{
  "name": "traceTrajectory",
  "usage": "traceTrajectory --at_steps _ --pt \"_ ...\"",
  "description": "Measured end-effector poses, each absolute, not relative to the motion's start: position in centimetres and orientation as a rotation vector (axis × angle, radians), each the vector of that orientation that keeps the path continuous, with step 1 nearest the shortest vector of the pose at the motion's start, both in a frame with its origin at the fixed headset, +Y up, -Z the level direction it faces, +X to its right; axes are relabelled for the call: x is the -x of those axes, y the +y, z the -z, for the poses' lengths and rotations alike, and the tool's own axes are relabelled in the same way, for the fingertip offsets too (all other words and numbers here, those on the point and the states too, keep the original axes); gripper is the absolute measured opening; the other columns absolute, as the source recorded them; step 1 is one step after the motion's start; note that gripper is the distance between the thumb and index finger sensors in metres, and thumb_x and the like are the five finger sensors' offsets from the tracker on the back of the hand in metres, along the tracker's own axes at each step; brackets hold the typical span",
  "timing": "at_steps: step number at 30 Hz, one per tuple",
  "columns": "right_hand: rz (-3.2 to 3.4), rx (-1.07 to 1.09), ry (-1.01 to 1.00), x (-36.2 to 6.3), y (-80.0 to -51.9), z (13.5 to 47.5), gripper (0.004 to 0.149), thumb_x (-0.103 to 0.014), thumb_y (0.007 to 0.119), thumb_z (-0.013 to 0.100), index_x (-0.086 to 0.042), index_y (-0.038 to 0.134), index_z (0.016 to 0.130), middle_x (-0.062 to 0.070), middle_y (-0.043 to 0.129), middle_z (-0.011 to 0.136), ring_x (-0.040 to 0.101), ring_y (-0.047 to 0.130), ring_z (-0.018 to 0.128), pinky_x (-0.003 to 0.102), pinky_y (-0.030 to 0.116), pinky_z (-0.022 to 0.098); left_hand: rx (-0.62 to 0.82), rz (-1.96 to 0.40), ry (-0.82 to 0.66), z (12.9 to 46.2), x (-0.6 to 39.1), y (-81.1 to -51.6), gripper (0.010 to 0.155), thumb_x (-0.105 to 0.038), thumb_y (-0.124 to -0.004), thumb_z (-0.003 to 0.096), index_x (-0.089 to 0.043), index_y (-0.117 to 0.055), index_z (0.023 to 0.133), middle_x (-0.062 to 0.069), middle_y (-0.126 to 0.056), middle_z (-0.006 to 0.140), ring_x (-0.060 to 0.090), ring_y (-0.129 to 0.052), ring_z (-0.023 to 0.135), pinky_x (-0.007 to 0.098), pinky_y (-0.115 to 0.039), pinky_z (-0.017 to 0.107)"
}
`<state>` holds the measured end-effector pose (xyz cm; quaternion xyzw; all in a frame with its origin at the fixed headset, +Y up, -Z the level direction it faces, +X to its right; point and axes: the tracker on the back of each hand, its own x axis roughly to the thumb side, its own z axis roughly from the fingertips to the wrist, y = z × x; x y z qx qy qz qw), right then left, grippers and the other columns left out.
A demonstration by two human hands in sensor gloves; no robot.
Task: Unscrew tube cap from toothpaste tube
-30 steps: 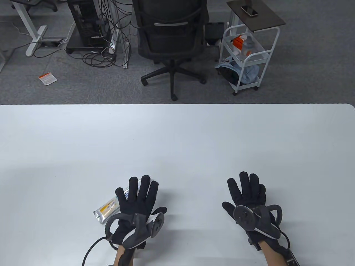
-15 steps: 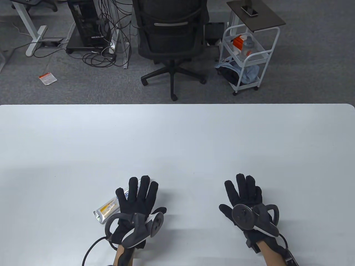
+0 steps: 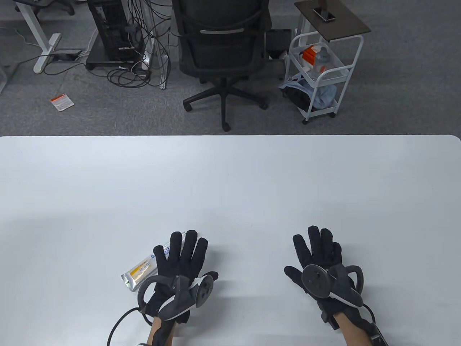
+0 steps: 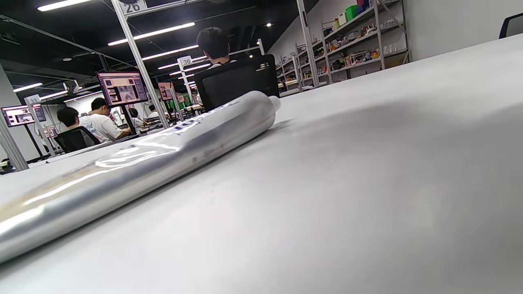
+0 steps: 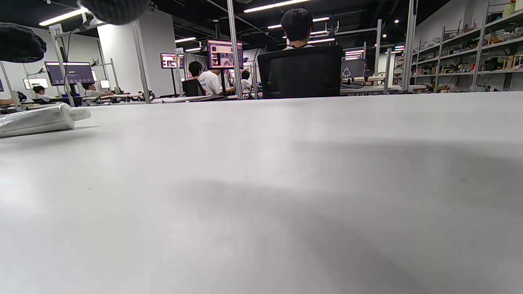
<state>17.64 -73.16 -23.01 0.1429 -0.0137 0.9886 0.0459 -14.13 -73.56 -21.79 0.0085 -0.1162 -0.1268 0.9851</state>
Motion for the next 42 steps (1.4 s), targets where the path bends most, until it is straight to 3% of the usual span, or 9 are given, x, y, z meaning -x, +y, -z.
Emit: traceTrajectory --at_steps 32,39,42 --pt "-3.026 -0.471 -0.098 -17.1 -73.3 22.5 0.086 -0.06 0.054 0.054 -0.016 0.008 0.113 0.024 -0.011 0.112 0.052 -0.011 0.099 0.074 0.015 0.072 -0.004 0.256 -0.212 22.0 14.8 -73.9 0.088 -0.074 -0.037 0.052 -0.026 -0.019 0.124 0.011 -0.021 0.134 0.048 -0.033 0.122 0.078 -0.044 0.079" --pt "-3.035 -0.486 -0.049 -17.0 -73.8 22.8 0.087 -0.06 0.054 0.054 -0.016 0.008 0.113 0.024 -0.011 0.112 0.052 -0.011 0.099 0.074 0.015 0.072 0.06 0.207 -0.049 23.0 18.1 -74.0 0.089 -0.072 -0.039 0.0531 -0.022 -0.018 0.124 0.014 -0.026 0.133 0.048 -0.042 0.121 0.076 -0.049 0.079" --pt "-3.043 -0.49 -0.05 -16.8 -73.9 22.8 0.086 -0.059 0.054 0.054 -0.016 0.009 0.113 0.024 -0.01 0.112 0.053 -0.011 0.099 0.074 0.015 0.072 0.096 0.194 0.153 23.6 20.3 -74.5 0.084 -0.066 -0.043 0.0567 -0.016 -0.029 0.123 0.016 -0.035 0.13 0.048 -0.049 0.117 0.073 -0.052 0.077"
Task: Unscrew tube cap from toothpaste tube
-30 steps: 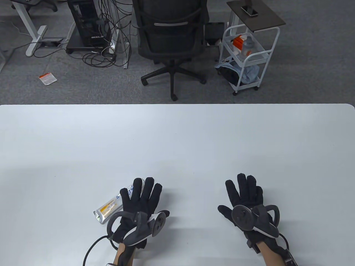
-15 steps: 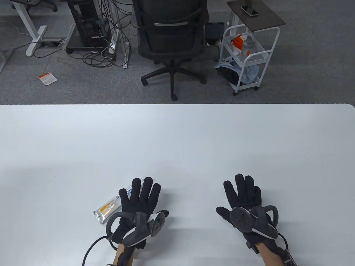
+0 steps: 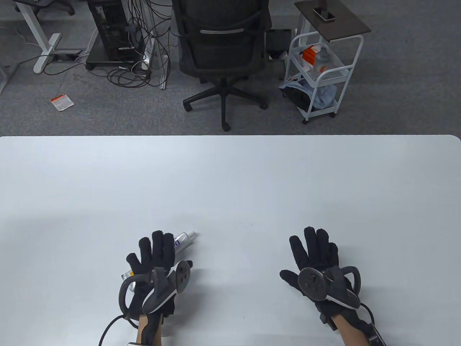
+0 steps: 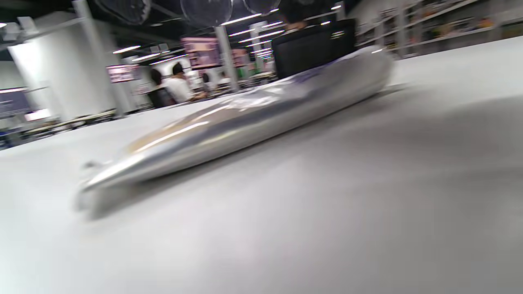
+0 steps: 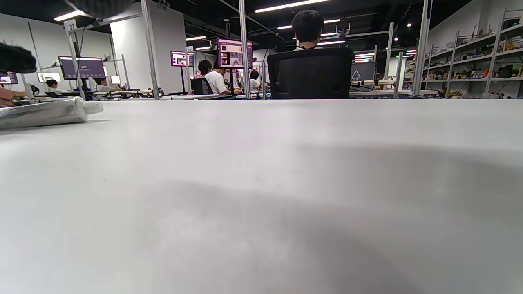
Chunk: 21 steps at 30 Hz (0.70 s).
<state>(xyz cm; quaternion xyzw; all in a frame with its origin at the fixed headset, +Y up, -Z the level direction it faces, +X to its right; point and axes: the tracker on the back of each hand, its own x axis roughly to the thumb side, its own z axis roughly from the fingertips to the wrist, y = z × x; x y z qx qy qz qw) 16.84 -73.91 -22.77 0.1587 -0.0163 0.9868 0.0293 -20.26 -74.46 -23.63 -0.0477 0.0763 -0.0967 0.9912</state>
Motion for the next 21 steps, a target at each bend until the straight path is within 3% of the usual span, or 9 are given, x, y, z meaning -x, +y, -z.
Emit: traceTrajectory --at_steps 4,9,15,21 --pt "-3.047 -0.482 -0.026 -16.9 -74.2 23.0 0.086 -0.059 0.053 0.054 -0.015 0.009 0.113 0.024 -0.01 0.112 0.053 -0.01 0.099 0.074 0.016 0.072 0.203 0.102 0.239 24.4 22.3 -75.3 0.08 -0.062 -0.046 0.059 -0.015 -0.032 0.122 0.017 -0.037 0.129 0.048 -0.049 0.116 0.071 -0.053 0.078" --pt "-3.032 -0.467 -0.028 -17.2 -74.1 23.1 0.085 -0.059 0.053 0.055 -0.015 0.01 0.113 0.025 -0.01 0.113 0.053 -0.01 0.099 0.074 0.016 0.072 0.278 0.085 0.241 25.3 23.0 -76.5 0.075 -0.06 -0.047 0.0596 -0.018 -0.035 0.121 0.015 -0.037 0.129 0.046 -0.046 0.117 0.07 -0.052 0.079" --pt "-3.029 -0.473 -0.042 -17.2 -74.1 23.1 0.085 -0.058 0.053 0.055 -0.015 0.01 0.114 0.025 -0.009 0.113 0.053 -0.009 0.099 0.074 0.016 0.072 0.335 0.009 0.265 26.4 23.6 -77.3 0.072 -0.058 -0.035 0.0625 -0.02 -0.026 0.123 0.017 -0.029 0.131 0.049 -0.035 0.118 0.072 -0.044 0.079" --pt "-3.03 -0.472 -0.054 -17.2 -74.1 23.0 0.084 -0.058 0.053 0.055 -0.015 0.01 0.114 0.025 -0.009 0.113 0.053 -0.01 0.099 0.074 0.016 0.072 0.319 0.0 0.266 26.6 23.3 -77.1 0.065 -0.052 -0.044 0.0639 -0.022 -0.037 0.121 0.015 -0.035 0.13 0.046 -0.039 0.118 0.07 -0.046 0.079"
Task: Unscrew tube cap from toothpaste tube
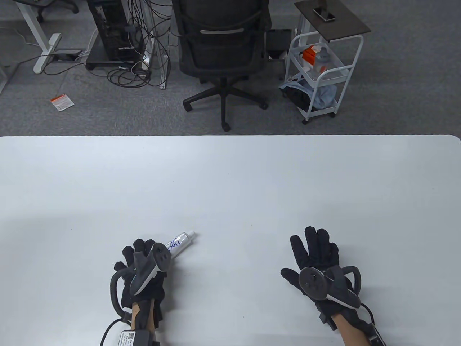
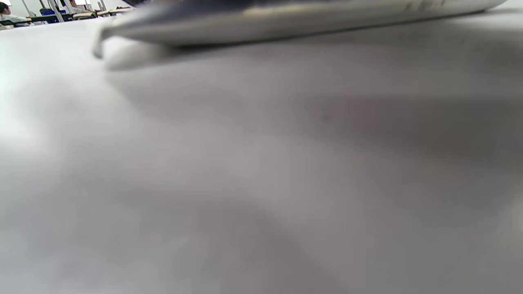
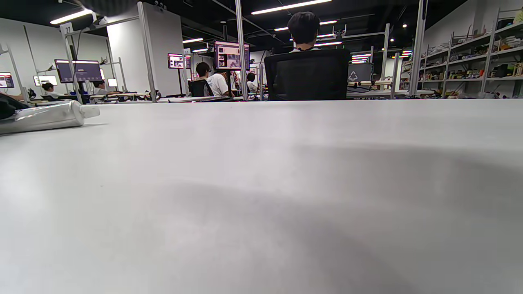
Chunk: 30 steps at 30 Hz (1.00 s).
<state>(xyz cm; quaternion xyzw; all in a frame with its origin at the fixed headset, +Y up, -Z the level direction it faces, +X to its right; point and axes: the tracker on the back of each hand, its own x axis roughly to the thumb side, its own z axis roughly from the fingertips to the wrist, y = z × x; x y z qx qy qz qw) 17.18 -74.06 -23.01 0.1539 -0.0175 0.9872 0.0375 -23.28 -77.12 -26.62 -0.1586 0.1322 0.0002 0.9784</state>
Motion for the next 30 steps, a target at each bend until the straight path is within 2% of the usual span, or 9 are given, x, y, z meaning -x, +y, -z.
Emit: traceTrajectory --at_steps 7,13,17,20,21,22,23,25,30 --pt "-3.029 -0.466 -0.068 -17.2 -74.0 22.9 0.083 -0.057 0.053 0.056 -0.015 0.011 0.114 0.025 -0.009 0.113 0.053 -0.009 0.099 0.073 0.016 0.072 0.23 0.152 0.228 26.2 21.4 -76.1 0.058 -0.047 -0.062 0.0608 -0.024 -0.05 0.112 0.013 -0.045 0.128 0.044 -0.05 0.117 0.069 -0.051 0.079" --pt "-3.036 -0.451 -0.069 -17.3 -73.9 22.9 0.082 -0.056 0.054 0.056 -0.015 0.012 0.114 0.025 -0.009 0.112 0.053 -0.01 0.099 0.073 0.016 0.072 0.212 0.259 0.207 25.8 19.3 -75.8 0.057 -0.043 -0.071 0.0586 -0.031 -0.047 0.109 0.008 -0.065 0.115 0.025 -0.077 0.104 0.056 -0.07 0.077" --pt "-3.036 -0.449 -0.078 -17.3 -73.8 22.9 0.082 -0.055 0.054 0.057 -0.015 0.011 0.113 0.025 -0.009 0.112 0.053 -0.01 0.099 0.073 0.016 0.072 0.235 0.305 0.195 25.9 18.4 -76.1 0.061 -0.043 -0.072 0.0579 -0.028 -0.051 0.113 0.006 -0.069 0.112 0.033 -0.079 0.098 0.05 -0.077 0.073" --pt "-3.038 -0.449 -0.086 -17.3 -73.8 22.9 0.082 -0.055 0.054 0.057 -0.015 0.011 0.113 0.025 -0.009 0.112 0.053 -0.01 0.099 0.073 0.016 0.072 0.198 0.32 0.173 25.7 18.1 -75.9 0.057 -0.04 -0.073 0.0585 -0.027 -0.057 0.111 0.004 -0.074 0.108 0.016 -0.084 0.098 0.045 -0.082 0.067" --pt "-3.036 -0.45 -0.088 -17.3 -73.8 22.9 0.082 -0.055 0.054 0.057 -0.016 0.011 0.113 0.025 -0.009 0.112 0.053 -0.01 0.099 0.073 0.016 0.072 0.187 0.317 0.157 25.6 18.1 -75.9 0.055 -0.04 -0.073 0.0588 -0.027 -0.059 0.11 0.004 -0.076 0.107 0.033 -0.084 0.093 0.044 -0.083 0.066" --pt "-3.031 -0.457 -0.087 -17.3 -73.8 22.8 0.082 -0.055 0.054 0.057 -0.015 0.011 0.113 0.025 -0.009 0.112 0.053 -0.009 0.099 0.073 0.016 0.072 0.168 0.318 0.139 25.3 18.1 -75.7 0.054 -0.04 -0.074 0.0584 -0.027 -0.061 0.11 0.004 -0.077 0.106 0.015 -0.086 0.095 0.044 -0.084 0.065" --pt "-3.021 -0.467 -0.087 -17.3 -73.8 22.8 0.082 -0.055 0.054 0.057 -0.015 0.011 0.113 0.025 -0.009 0.112 0.053 -0.009 0.099 0.073 0.017 0.072 0.145 0.319 0.118 24.9 17.9 -75.4 0.054 -0.039 -0.074 0.0582 -0.027 -0.061 0.109 0.004 -0.078 0.105 0.033 -0.086 0.091 0.044 -0.084 0.065" --pt "-2.99 -0.499 -0.089 -17.1 -73.7 22.7 0.082 -0.055 0.054 0.057 -0.016 0.011 0.113 0.026 -0.009 0.113 0.053 -0.008 0.1 0.073 0.018 0.073 0.075 0.31 0.069 24.0 17.4 -74.5 0.054 -0.04 -0.074 0.0582 -0.028 -0.06 0.109 0.004 -0.078 0.105 0.015 -0.087 0.095 0.044 -0.084 0.065" --pt "-2.872 -0.62 -0.129 -16.1 -73.3 21.9 0.079 -0.055 0.053 0.057 -0.014 0.02 0.115 0.031 0.025 0.12 0.055 0.034 0.107 0.067 0.048 0.072 -0.086 0.22 -0.149 21.3 14.2 -72.0 0.054 -0.041 -0.072 0.0587 -0.031 -0.058 0.11 0.001 -0.077 0.107 0.018 -0.087 0.096 0.043 -0.085 0.066"
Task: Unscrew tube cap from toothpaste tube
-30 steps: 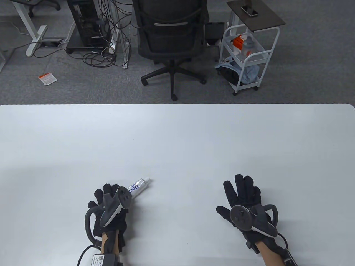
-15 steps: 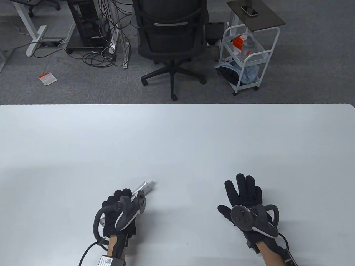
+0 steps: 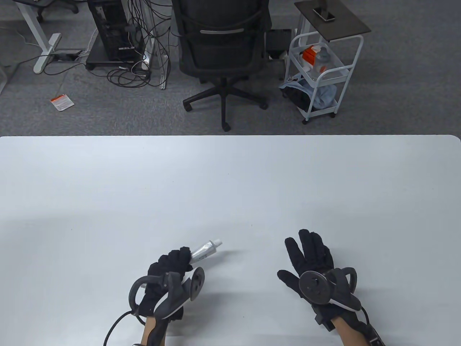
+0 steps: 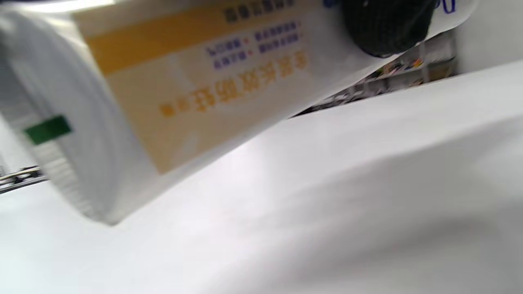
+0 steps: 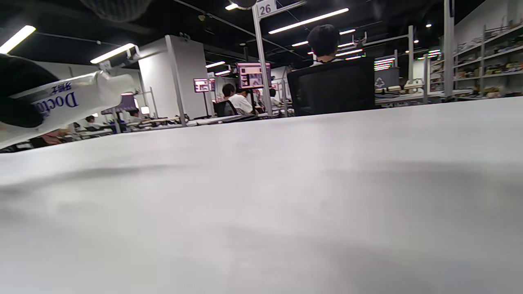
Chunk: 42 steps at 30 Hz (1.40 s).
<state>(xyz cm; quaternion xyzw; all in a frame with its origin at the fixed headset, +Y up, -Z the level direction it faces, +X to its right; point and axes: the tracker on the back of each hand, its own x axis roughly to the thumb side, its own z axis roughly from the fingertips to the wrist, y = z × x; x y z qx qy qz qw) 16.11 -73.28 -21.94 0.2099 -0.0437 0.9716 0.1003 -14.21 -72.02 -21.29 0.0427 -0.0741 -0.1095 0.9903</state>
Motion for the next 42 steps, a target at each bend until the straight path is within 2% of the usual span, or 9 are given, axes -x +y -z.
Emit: traceTrajectory --at_steps 1,3,5,11,15,27,35,38,42 --pt "-2.854 -0.642 -0.141 -15.9 -73.2 21.8 0.077 -0.055 0.052 0.057 -0.014 0.023 0.115 0.03 0.036 0.119 0.054 0.045 0.106 0.065 0.055 0.07 -0.095 0.219 -0.191 20.8 13.4 -71.9 0.054 -0.042 -0.072 0.0585 -0.031 -0.059 0.11 0.001 -0.077 0.106 0.018 -0.087 0.096 0.042 -0.085 0.066" --pt "-2.767 -0.666 -0.222 -15.4 -73.1 21.3 0.072 -0.054 0.05 0.058 -0.01 0.036 0.114 0.029 0.062 0.111 0.05 0.072 0.094 0.059 0.07 0.059 -0.144 0.23 -0.271 20.0 11.9 -71.8 0.054 -0.042 -0.072 0.0582 -0.031 -0.059 0.11 0.0 -0.078 0.106 0.019 -0.088 0.095 0.041 -0.086 0.065" --pt "-2.717 -0.658 -0.234 -15.2 -73.2 21.2 0.07 -0.052 0.047 0.059 -0.006 0.045 0.112 0.029 0.074 0.101 0.048 0.084 0.081 0.055 0.076 0.05 -0.189 0.239 -0.326 19.4 11.0 -71.9 0.054 -0.042 -0.072 0.0581 -0.032 -0.058 0.11 0.0 -0.077 0.107 0.018 -0.087 0.096 0.042 -0.085 0.066" --pt "-2.559 -0.565 -0.164 -15.3 -74.0 21.7 0.066 -0.049 0.044 0.06 0.0 0.064 0.099 0.022 0.09 0.079 0.038 0.096 0.055 0.046 0.081 0.033 -0.285 0.205 -0.434 18.2 9.6 -72.0 0.054 -0.042 -0.071 0.0583 -0.033 -0.056 0.11 -0.001 -0.075 0.108 0.016 -0.085 0.098 0.042 -0.084 0.068" --pt "-2.412 -0.545 -0.181 -15.4 -73.9 21.8 0.056 -0.045 0.054 0.06 -0.002 0.073 0.089 0.016 0.095 0.066 0.032 0.098 0.044 0.043 0.082 0.026 -0.328 0.218 -0.459 17.8 9.3 -72.0 0.054 -0.042 -0.071 0.0582 -0.033 -0.056 0.109 -0.002 -0.075 0.108 0.016 -0.085 0.098 0.042 -0.083 0.068" --pt "-2.273 -0.551 -0.04 -15.4 -74.0 22.0 0.05 -0.043 0.06 0.059 -0.003 0.077 0.084 0.012 0.096 0.058 0.028 0.098 0.037 0.04 0.082 0.022 -0.339 0.232 -0.507 17.6 8.9 -72.3 0.054 -0.042 -0.071 0.058 -0.033 -0.055 0.109 -0.002 -0.074 0.108 0.014 -0.084 0.098 0.041 -0.083 0.068" --pt "-2.318 -0.607 -0.129 -15.1 -73.2 21.5 0.047 -0.038 0.065 0.057 -0.001 0.076 0.085 0.012 0.096 0.059 0.024 0.098 0.037 0.036 0.082 0.022 -0.29 0.185 -0.543 17.7 9.2 -72.1 0.055 -0.043 -0.071 0.0568 -0.032 -0.059 0.109 -0.001 -0.079 0.105 0.015 -0.09 0.093 0.037 -0.087 0.065" --pt "-2.338 -0.649 -0.191 -14.9 -72.8 21.1 0.047 -0.035 0.07 0.055 -0.002 0.073 0.088 0.013 0.095 0.064 0.024 0.099 0.042 0.036 0.083 0.024 -0.293 0.194 -0.536 17.8 9.3 -72.1 0.054 -0.042 -0.071 0.0571 -0.032 -0.058 0.109 -0.001 -0.078 0.106 0.015 -0.089 0.094 0.038 -0.086 0.065" --pt "-2.328 -0.68 -0.222 -14.7 -72.6 20.8 0.048 -0.028 0.077 0.053 -0.008 0.065 0.096 0.016 0.088 0.08 0.03 0.095 0.06 0.041 0.083 0.037 -0.293 0.199 -0.527 17.8 9.3 -72.0 0.054 -0.042 -0.071 0.0572 -0.032 -0.058 0.109 -0.001 -0.078 0.106 0.015 -0.088 0.094 0.038 -0.086 0.065"
